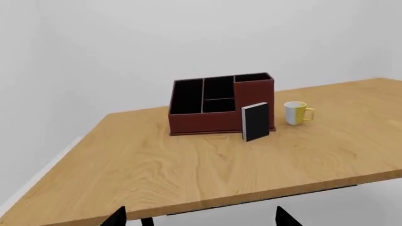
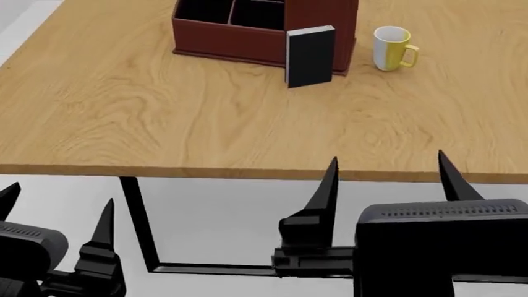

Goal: Pick up the book and place it in the front compartment of the caddy.

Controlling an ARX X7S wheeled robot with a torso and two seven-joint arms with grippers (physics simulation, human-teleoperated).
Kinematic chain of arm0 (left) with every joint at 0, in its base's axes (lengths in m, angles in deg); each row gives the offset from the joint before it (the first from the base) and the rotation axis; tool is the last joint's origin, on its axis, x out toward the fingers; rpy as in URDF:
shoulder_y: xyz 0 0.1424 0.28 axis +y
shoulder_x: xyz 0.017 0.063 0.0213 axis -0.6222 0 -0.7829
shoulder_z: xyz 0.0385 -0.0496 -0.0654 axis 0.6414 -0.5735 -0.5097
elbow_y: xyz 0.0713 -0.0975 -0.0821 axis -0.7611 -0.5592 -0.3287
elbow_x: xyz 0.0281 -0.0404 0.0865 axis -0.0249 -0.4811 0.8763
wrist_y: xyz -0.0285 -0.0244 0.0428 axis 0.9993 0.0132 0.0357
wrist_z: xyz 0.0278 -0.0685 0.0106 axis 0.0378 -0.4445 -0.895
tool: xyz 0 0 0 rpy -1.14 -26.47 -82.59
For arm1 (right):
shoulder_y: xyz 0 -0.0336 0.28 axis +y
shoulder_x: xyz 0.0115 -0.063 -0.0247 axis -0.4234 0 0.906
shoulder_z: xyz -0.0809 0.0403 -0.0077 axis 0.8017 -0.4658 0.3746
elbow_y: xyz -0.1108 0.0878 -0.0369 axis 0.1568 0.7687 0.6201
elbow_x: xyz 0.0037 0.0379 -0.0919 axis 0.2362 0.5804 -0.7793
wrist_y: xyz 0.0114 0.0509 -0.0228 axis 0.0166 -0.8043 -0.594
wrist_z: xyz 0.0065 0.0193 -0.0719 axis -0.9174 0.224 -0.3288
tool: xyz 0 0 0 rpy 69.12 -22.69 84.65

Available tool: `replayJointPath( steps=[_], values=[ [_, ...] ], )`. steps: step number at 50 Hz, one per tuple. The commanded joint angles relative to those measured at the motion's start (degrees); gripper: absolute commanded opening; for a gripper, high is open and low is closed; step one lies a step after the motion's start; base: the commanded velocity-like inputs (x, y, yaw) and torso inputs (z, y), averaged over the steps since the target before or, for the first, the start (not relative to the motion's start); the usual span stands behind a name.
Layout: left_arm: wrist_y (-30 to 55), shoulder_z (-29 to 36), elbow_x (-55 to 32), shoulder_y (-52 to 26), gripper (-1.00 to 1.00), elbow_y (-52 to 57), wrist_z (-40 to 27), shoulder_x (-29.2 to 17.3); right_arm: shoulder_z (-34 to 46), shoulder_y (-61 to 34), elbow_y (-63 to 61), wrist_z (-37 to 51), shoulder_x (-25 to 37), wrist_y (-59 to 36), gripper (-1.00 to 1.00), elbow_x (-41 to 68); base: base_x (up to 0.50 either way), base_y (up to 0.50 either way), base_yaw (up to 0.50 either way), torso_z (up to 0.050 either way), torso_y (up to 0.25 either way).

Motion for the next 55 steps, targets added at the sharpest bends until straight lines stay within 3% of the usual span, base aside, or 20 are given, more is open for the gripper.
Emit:
replayJointPath(
  steps=[1,55],
  values=[
    [-0.32,-0.03,-0.38,0.24,1.0,0.1,-0.53,-0.36,0.05,-0.48,-0.01,0.09,0.0,-0.58,1.0,-0.02,0.5,0.0,0.0,0.0,0.0],
    [-0.63,0.34,-2.67,-0.37,1.0,-0.46,-2.46,-1.57,0.77,-0.51,0.02,-0.28,0.05,-1.94,1.0,-2.17,0.5,0.0,0.0,0.0,0.001]
  ],
)
